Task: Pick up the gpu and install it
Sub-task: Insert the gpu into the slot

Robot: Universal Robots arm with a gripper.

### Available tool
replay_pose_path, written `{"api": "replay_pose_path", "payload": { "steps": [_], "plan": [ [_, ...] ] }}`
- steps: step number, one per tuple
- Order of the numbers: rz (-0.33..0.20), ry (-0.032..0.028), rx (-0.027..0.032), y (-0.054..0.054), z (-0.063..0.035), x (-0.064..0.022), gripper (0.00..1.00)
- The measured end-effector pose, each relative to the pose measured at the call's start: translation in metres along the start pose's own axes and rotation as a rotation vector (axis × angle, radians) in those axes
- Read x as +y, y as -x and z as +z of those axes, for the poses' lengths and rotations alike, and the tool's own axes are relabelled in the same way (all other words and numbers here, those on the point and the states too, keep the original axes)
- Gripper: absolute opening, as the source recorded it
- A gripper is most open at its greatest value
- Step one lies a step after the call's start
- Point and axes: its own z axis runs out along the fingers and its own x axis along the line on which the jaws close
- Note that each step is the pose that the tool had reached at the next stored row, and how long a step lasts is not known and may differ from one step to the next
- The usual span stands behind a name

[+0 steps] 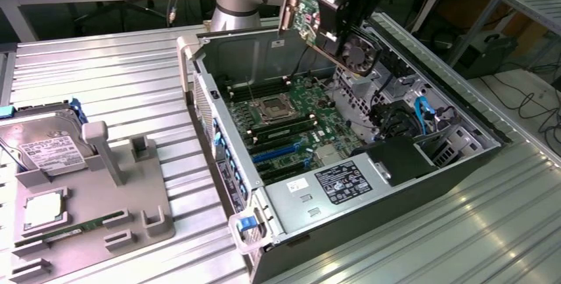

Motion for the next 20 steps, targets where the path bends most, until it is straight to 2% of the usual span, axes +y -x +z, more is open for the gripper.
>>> {"api": "replay_pose_path", "payload": {
  "steps": [20],
  "plan": [
    [-0.176, 0.0025, 0.0076, 0.0, 0.0, 0.0, 0.28]
  ]
}}
